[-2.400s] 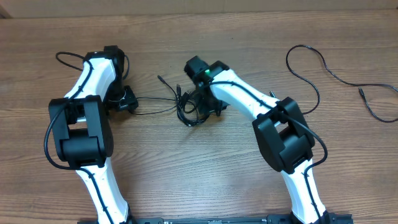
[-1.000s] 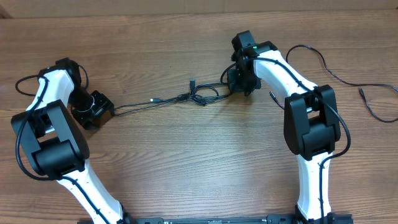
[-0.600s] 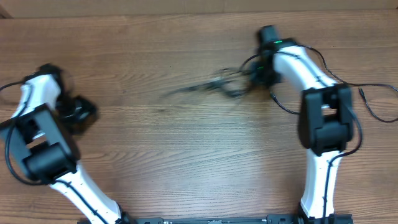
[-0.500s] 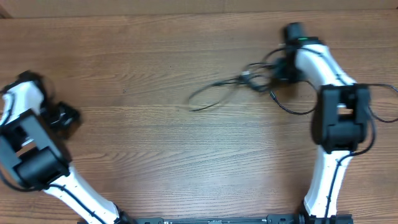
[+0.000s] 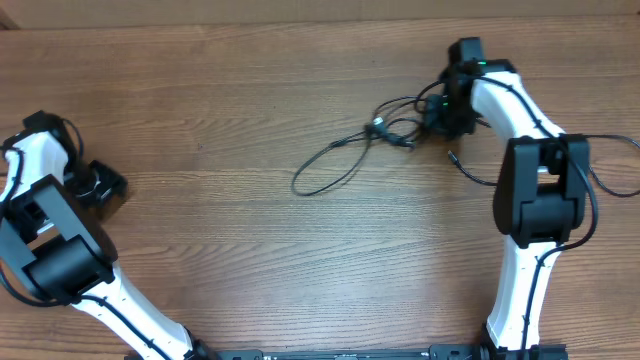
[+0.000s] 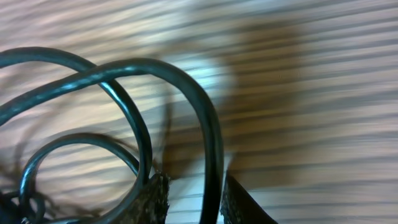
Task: Untangle cables
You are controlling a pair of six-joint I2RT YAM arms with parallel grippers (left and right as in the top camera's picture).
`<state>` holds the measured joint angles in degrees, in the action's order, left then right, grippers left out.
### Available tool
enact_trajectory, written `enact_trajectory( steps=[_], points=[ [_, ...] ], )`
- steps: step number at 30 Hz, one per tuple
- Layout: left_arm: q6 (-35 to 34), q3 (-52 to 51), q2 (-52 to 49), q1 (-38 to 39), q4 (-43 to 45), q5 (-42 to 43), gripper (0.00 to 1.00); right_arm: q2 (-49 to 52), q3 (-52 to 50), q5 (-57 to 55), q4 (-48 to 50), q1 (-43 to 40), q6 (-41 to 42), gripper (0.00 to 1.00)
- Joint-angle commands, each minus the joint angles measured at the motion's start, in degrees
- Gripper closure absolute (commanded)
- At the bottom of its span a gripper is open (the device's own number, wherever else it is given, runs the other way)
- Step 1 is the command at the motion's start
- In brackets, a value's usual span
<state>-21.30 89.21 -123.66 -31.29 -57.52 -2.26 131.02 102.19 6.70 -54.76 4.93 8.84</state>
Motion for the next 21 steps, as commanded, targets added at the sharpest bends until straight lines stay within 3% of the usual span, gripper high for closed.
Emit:
enact_trajectory(
  steps=[1, 8, 12, 16, 21],
  points=[
    [9.2, -3.3, -5.57, 6.32, 1.07, 16.28, 0.29, 0.9, -0.61, 7.17, 0.0, 5.2, -1.75, 0.71],
    [17.64, -3.3, -5.57, 15.19, 1.2, 23.32, 0.27, 0.9, -0.28, 8.07, -0.02, 13.55, -1.95, 0.66],
    [18.91, -3.28, -5.57, 18.91, 2.64, 23.67, 0.26, 0.9, 0.39, 8.35, -1.07, 14.36, -4.07, 0.61],
    [23.47, -3.17, -5.57, 21.92, 4.31, 26.01, 0.28, 0.9, 0.48, 15.74, -1.51, 14.16, -9.62, 0.56],
    [32.02, 2.1, -5.55, 23.76, 0.68, 39.91, 0.37, 0.87, 2.36, 26.67, -2.78, 13.68, -9.55, 0.53]
  ],
)
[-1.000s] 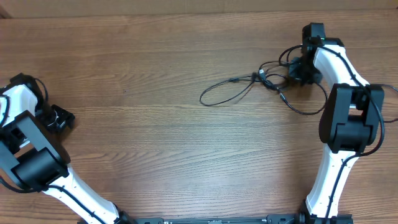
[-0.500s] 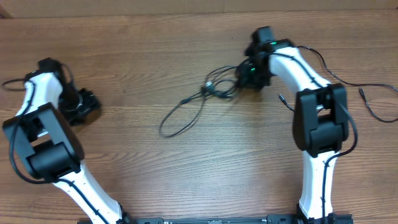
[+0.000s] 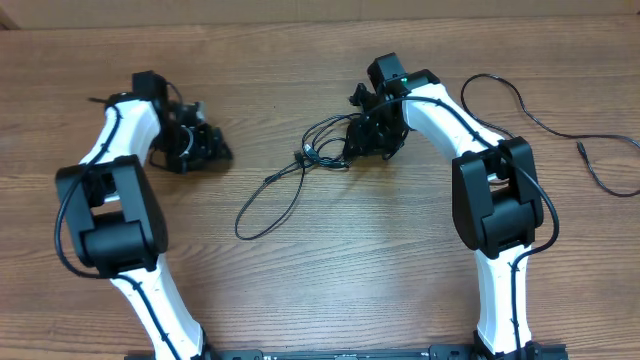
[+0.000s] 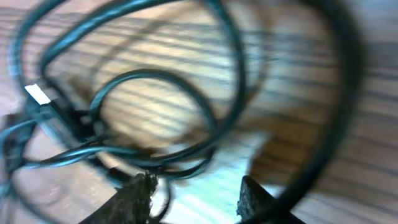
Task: Untangle cables
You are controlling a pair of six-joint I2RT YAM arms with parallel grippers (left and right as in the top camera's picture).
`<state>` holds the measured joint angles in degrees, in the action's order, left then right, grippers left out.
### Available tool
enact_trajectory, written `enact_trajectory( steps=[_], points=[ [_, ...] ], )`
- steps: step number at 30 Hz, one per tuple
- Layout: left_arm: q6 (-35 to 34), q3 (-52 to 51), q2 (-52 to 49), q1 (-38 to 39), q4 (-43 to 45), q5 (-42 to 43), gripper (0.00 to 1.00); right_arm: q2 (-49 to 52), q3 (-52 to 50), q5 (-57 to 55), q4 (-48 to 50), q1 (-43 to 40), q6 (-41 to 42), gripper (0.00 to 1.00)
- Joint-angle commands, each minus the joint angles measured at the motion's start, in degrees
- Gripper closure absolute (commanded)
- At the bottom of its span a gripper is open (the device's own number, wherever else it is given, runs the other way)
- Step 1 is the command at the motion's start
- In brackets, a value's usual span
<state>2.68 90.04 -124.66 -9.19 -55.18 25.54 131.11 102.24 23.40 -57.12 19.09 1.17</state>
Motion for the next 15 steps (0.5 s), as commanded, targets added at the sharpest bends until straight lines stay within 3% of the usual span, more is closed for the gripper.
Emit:
enact_trajectory(
  steps=[1, 4, 8, 11, 15],
  points=[
    [8.35, 2.54, -4.55, 1.75, -2.25, 14.19, 0.37, 0.79, 2.75, 11.43, -0.44, -0.46, -1.57, 0.52],
    [8.26, 5.07, -4.55, 2.14, -2.38, 20.04, 0.35, 0.79, 3.34, 12.76, -0.15, -0.46, 3.02, 0.51],
    [7.34, 4.35, -4.61, 3.93, -1.2, 17.73, 0.34, 0.79, 3.1, 12.74, -0.24, -0.11, 9.94, 0.53],
    [7.39, 3.54, -4.61, 5.95, -1.22, 15.19, 0.33, 0.79, 3.1, 13.2, -0.22, 0.61, 15.72, 0.65],
    [7.63, 3.52, -4.61, 8.02, 0.59, 13.29, 0.32, 0.79, 3.1, 17.64, -0.13, 2.49, 16.2, 0.73]
  ],
)
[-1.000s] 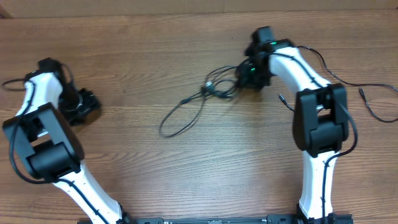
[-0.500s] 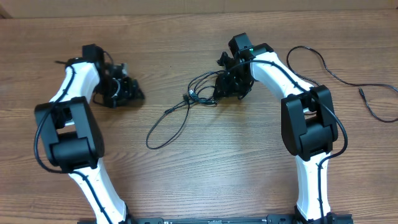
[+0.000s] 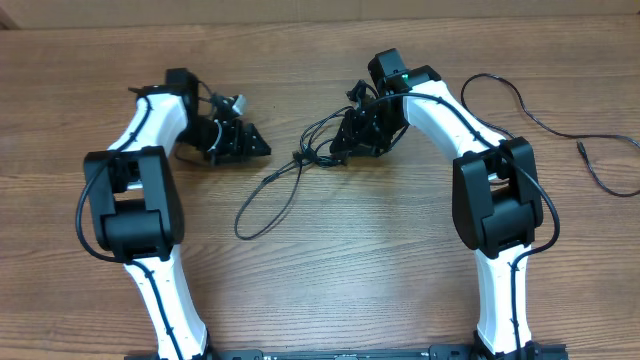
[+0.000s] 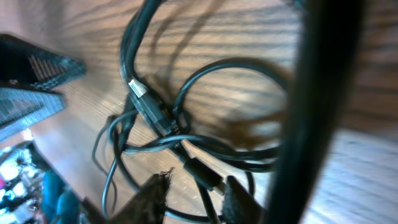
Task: Untangle cables
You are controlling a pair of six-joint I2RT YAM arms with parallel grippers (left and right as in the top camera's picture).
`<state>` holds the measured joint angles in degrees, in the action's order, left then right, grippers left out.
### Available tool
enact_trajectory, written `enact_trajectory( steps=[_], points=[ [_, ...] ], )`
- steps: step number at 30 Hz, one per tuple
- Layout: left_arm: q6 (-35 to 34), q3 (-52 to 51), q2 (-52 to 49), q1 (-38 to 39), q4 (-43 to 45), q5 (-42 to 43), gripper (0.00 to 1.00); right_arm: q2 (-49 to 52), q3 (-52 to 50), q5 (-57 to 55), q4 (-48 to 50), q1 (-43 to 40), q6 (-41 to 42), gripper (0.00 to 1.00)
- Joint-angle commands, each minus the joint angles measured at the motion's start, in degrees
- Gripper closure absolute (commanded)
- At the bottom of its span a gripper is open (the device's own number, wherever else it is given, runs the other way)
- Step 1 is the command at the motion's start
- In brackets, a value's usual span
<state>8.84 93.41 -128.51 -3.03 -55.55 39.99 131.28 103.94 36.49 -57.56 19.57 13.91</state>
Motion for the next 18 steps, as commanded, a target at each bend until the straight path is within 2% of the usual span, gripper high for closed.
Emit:
enact_trajectory(
  steps=[1, 3, 5, 8, 9, 14, 16, 18],
  points=[
    [1.46, 0.15, -0.76, 2.25, 1.42, -1.64, 0.35, 0.61, 1.4, 4.57, 0.37, 2.51, 3.08, 0.73],
    [1.44, 0.15, -0.76, 2.99, 1.62, -2.49, 0.38, 0.61, 1.4, 4.31, 0.55, 3.32, 0.92, 0.78],
    [1.42, 0.15, -0.76, 3.45, 1.53, -2.82, 0.38, 0.61, 1.4, 3.17, 0.55, 3.56, 0.87, 0.76],
    [0.15, 0.22, -0.74, 3.82, 1.46, -3.1, 0.41, 0.61, 1.4, 0.57, 0.46, 3.56, 0.87, 0.44],
    [-0.37, 0.37, -0.74, 3.85, 1.7, -3.13, 0.46, 0.61, 1.4, -0.74, 0.46, 3.52, 0.87, 0.4],
    [-4.02, 0.57, -0.74, 3.87, 2.97, -5.51, 0.86, 0.61, 1.4, -9.57, 0.94, 3.17, 1.25, 0.36],
    [-4.61, 0.57, -0.74, 3.87, 2.97, -6.21, 0.95, 0.63, 1.4, -9.49, 2.19, 3.19, 1.7, 0.36],
    [-5.44, 0.57, -0.74, 3.87, 3.08, -8.11, 0.96, 0.63, 1.4, -9.07, 3.52, 3.45, 3.93, 0.31]
  ],
)
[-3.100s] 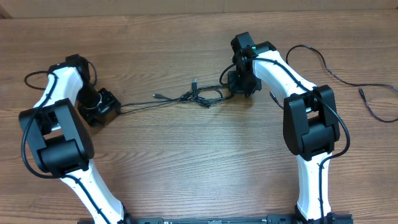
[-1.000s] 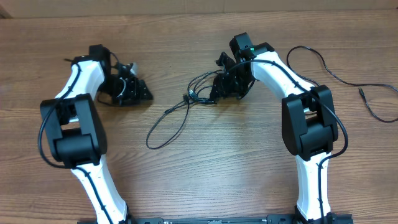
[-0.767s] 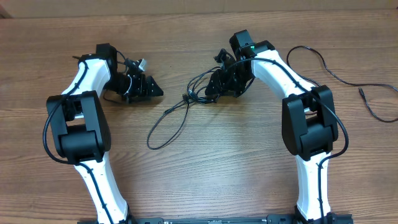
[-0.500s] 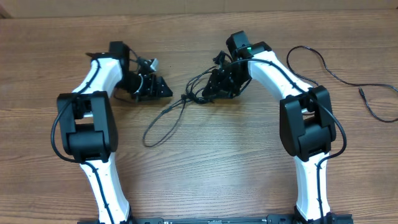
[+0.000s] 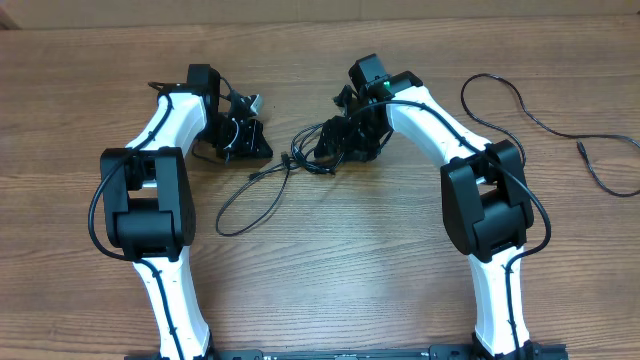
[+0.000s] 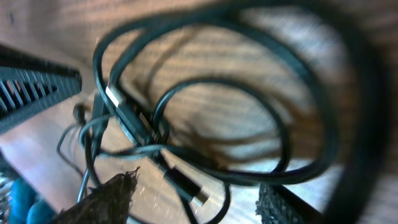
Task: Untangle cables
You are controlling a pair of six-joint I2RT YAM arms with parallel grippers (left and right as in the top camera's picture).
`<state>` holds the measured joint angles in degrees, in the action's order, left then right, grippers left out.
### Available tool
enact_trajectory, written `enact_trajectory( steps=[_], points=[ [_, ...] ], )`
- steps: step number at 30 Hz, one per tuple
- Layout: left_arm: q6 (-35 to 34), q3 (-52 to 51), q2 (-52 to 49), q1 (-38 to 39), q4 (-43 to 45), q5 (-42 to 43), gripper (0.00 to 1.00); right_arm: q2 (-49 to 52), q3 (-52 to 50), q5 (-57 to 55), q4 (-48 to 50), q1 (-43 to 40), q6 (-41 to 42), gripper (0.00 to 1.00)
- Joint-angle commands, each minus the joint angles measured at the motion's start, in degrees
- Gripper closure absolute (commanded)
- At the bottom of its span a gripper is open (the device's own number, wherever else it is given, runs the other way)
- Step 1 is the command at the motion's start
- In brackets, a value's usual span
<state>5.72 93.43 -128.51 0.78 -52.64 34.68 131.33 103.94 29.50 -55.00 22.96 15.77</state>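
Note:
A tangle of thin black cables [image 5: 308, 152] lies at the table's middle, with one long loop [image 5: 250, 198] trailing down-left. My right gripper [image 5: 338, 142] sits low at the tangle's right side. In the right wrist view it [image 6: 199, 202] is open, its fingers [image 6: 112, 198] wide apart, and coils and a plug [image 6: 183, 183] lie between them. My left gripper [image 5: 243, 138] is just left of the tangle, its ridged finger [image 6: 34, 93] showing at the edge of the wrist view. Whether it holds anything does not show.
A separate black cable [image 5: 520, 100] snakes across the far right of the wooden table [image 5: 400, 280], ending in a small plug [image 5: 580, 148]. Both arm bases stand at the front edge.
The right gripper's fingers stand wider apart over the coils. The left gripper is a little nearer the tangle. The tangle and its trailing loop have shifted slightly left.
At first the right gripper pinched a cable strand at the right of the table, with the left arm at the far left edge. Then the tangle lay mid-table, one cable left behind at the right. The left gripper has since come close, and the right has opened.

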Motion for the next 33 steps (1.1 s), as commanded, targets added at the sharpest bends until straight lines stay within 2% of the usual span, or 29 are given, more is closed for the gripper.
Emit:
enact_trajectory(
  steps=[1, 6, 11, 15, 18, 19, 24, 26, 33],
  points=[
    [-3.45, 0.55, -0.74, 0.07, 0.28, -4.33, 0.96, 0.59, 1.4, -0.94, 1.33, 0.2, 2.21, 0.28],
    [-4.68, 0.55, -0.74, 0.48, 0.42, -6.4, 0.96, 0.55, 1.79, 2.89, 3.17, -0.48, -0.57, 0.28],
    [-4.42, 0.57, -0.74, 1.14, 0.24, -6.12, 0.96, 0.46, 3.87, 16.96, 3.34, -2.25, -0.98, 0.31],
    [-4.39, 0.98, -0.74, 1.16, 0.26, -6.19, 0.96, 0.48, 3.15, 15.34, 2.58, -2.03, -1.29, 0.3],
    [-3.89, 1.25, -0.74, 1.11, -0.04, -6.49, 0.96, 0.48, 2.89, 14.51, -0.04, -0.72, -8.44, 0.28],
    [-3.37, 1.25, -0.74, 1.11, -0.13, -6.58, 0.96, 0.48, 2.89, 14.49, -1.07, 0.04, -11.28, 0.26],
    [-2.64, 1.36, -0.74, 1.11, -0.42, -5.88, 0.93, 0.48, 2.89, 13.6, -1.73, 2.03, -11.78, 0.21],
    [-1.53, 1.86, -0.74, 1.03, -1.18, -5.03, 0.93, 0.48, 2.91, 12.52, -1.46, 2.1, -11.74, 0.0],
    [-1.4, 3.72, -0.74, 1.03, -3.61, -5.07, 0.88, 0.48, 2.91, 9.07, -0.48, 0.17, -11.72, 0.0]
  ],
)
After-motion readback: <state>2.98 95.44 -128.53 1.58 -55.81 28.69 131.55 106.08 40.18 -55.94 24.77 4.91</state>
